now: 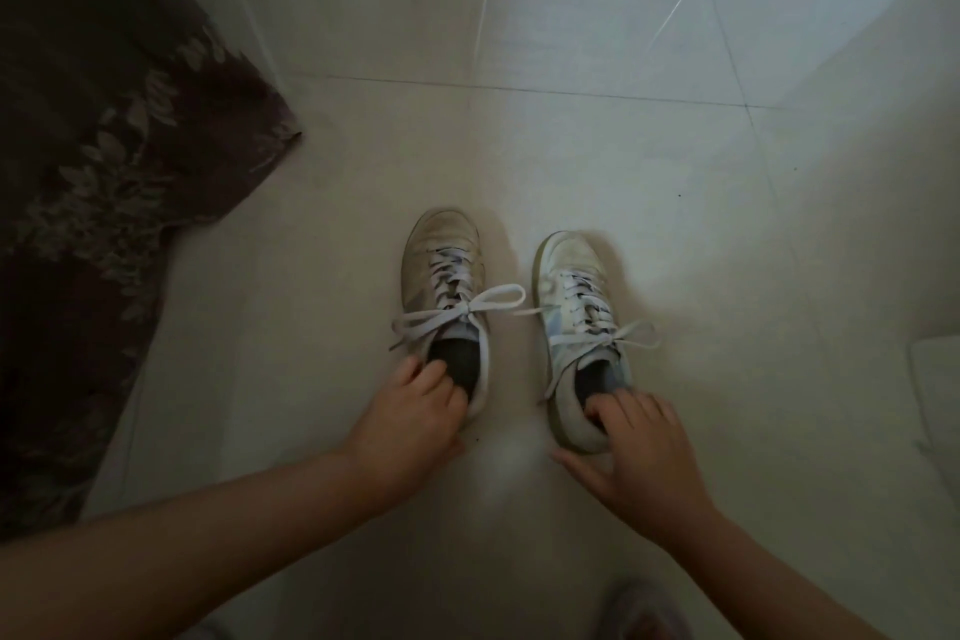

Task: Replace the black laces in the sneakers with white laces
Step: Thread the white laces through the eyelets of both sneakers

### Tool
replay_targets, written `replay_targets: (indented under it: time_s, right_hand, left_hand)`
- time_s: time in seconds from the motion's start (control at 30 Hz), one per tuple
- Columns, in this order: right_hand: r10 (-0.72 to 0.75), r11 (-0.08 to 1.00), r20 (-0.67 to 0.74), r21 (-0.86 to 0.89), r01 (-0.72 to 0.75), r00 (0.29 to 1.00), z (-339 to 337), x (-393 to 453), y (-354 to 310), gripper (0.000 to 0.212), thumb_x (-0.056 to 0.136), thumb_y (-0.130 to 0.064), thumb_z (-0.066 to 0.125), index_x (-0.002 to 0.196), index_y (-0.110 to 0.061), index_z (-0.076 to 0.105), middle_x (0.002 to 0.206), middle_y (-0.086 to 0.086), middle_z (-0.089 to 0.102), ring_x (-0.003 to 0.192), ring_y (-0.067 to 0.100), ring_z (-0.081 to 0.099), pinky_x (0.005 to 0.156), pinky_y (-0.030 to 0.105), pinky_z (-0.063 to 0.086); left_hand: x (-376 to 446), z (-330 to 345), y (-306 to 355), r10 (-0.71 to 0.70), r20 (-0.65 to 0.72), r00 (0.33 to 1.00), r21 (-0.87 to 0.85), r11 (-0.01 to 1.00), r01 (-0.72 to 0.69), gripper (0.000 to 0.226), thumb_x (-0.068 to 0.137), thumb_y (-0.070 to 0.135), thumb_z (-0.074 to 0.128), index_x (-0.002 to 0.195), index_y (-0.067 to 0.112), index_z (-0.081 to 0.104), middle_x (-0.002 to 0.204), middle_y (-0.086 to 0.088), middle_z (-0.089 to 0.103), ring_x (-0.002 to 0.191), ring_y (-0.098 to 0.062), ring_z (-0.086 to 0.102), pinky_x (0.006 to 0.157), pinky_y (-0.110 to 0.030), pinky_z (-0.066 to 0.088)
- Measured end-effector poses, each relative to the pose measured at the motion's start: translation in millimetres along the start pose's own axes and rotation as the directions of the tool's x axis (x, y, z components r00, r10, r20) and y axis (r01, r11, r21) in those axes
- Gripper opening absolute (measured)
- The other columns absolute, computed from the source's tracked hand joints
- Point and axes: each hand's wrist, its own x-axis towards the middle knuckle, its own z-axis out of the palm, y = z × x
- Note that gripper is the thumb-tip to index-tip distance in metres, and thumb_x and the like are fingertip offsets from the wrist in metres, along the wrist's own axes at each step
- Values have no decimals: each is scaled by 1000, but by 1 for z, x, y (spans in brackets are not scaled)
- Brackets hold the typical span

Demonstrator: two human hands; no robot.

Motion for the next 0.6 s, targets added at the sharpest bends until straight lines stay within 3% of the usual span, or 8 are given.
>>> replay_targets:
  time_s: [0.1,0.2,0.37,0.6]
  right_hand:
    - [-72,997,24,-25,73,997,13,-5,13,41,78,-50,53,87,-12,64,76,2,62,72,26,61,84,33,34]
    - [-132,991,0,9,132,991,15,14,8,32,77,-39,50,85,-12,65,73,3,64,67,26,62,86,33,35]
    - [-33,998,20,44,32,999,7,57,-7,32,75,-47,49,74,-17,59,64,-3,60,61,20,59,76,29,33]
    - [-42,991,44,126,37,998,18,62,-2,20,74,-34,55,78,-14,54,70,1,54,70,25,54,90,31,34]
  left_hand:
    - [7,5,1,66,-80,995,-72,995,-72,3,67,15,59,65,16,61,60,-1,56,62,-21,56,68,-32,27]
    - [21,5,4,102,-112,988,-85,990,-112,13,70,15,48,62,17,57,56,-1,52,57,-21,52,66,-32,27]
    - [57,-3,3,110,-114,987,-49,992,-116,16,67,16,44,57,18,56,52,0,52,54,-21,53,66,-32,29]
    - [70,-2,2,26,-9,1000,-121,992,-27,32,75,39,43,59,16,58,54,1,57,59,-21,57,74,-33,29]
